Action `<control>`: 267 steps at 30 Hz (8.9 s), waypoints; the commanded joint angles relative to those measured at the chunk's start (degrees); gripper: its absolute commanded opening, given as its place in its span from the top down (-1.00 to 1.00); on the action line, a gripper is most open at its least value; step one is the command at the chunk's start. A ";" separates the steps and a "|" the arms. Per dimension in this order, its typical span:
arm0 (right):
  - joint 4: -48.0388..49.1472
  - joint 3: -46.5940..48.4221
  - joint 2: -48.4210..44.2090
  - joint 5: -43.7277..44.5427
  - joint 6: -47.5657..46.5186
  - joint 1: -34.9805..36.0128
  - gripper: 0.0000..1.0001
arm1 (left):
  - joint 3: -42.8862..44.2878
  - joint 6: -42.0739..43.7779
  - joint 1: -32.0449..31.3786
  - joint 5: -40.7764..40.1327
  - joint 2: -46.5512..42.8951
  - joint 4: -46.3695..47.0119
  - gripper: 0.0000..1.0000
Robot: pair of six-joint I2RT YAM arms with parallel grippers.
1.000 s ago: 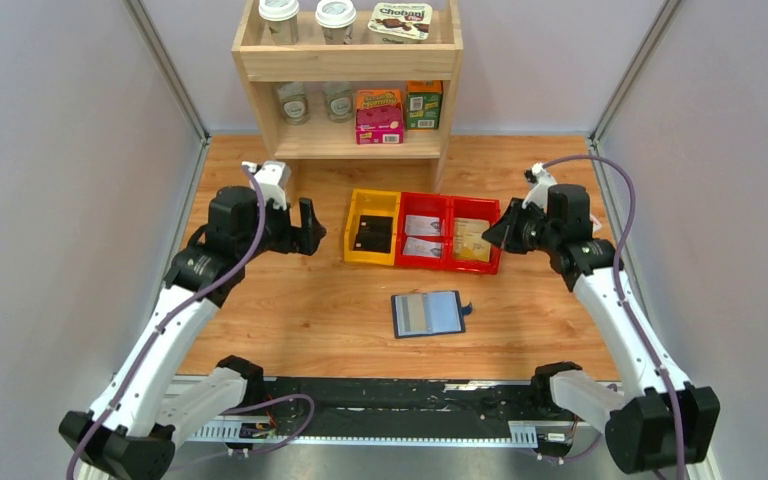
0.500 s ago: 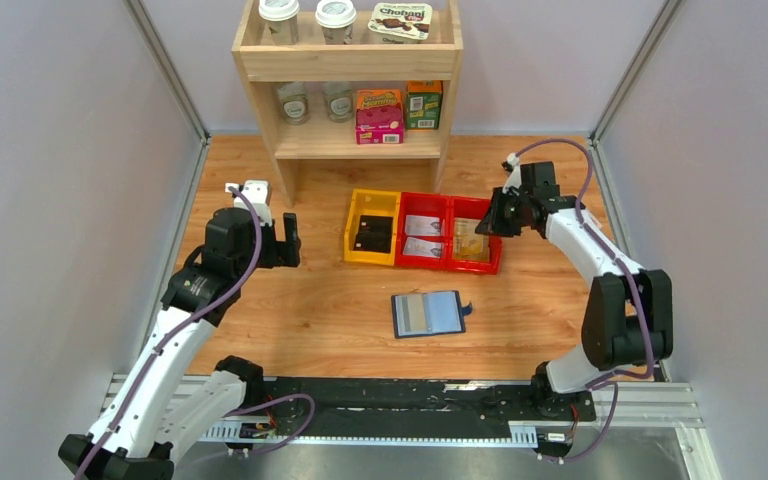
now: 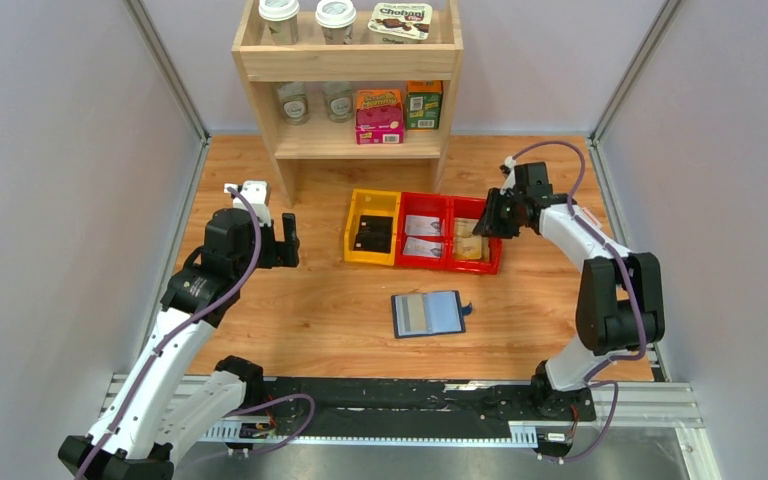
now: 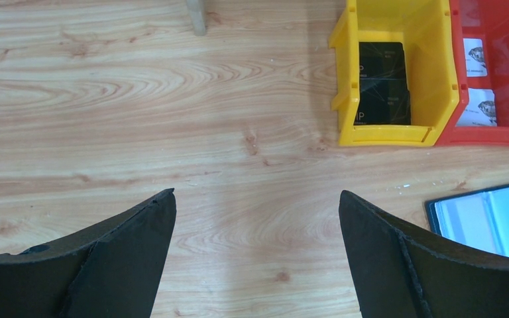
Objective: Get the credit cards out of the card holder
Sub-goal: Place the credit card in the storage box, then remove the credit card from the card holder.
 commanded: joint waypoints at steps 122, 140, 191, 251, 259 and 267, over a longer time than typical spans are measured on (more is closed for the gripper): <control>-3.24 -19.27 -17.68 23.82 20.50 39.31 0.22 | -0.55 -24.85 -28.46 23.03 54.11 23.72 1.00; -2.84 -20.33 -34.46 22.12 17.44 35.18 0.07 | -0.72 -24.41 -28.90 22.51 52.44 23.72 1.00; 33.93 -33.25 -9.87 -16.07 27.81 22.53 0.28 | 1.82 -24.06 -28.99 25.32 50.59 18.63 1.00; 47.28 -33.25 -5.29 -27.40 30.70 25.87 0.51 | 1.03 -21.59 -29.25 19.17 53.40 13.17 1.00; 48.60 -35.53 -7.05 -29.33 31.32 23.06 0.53 | 1.12 -21.24 -29.25 18.99 54.11 12.82 1.00; 47.47 -37.99 -9.16 -30.66 29.92 18.40 0.63 | 1.03 -20.98 -29.25 18.90 53.93 12.91 1.00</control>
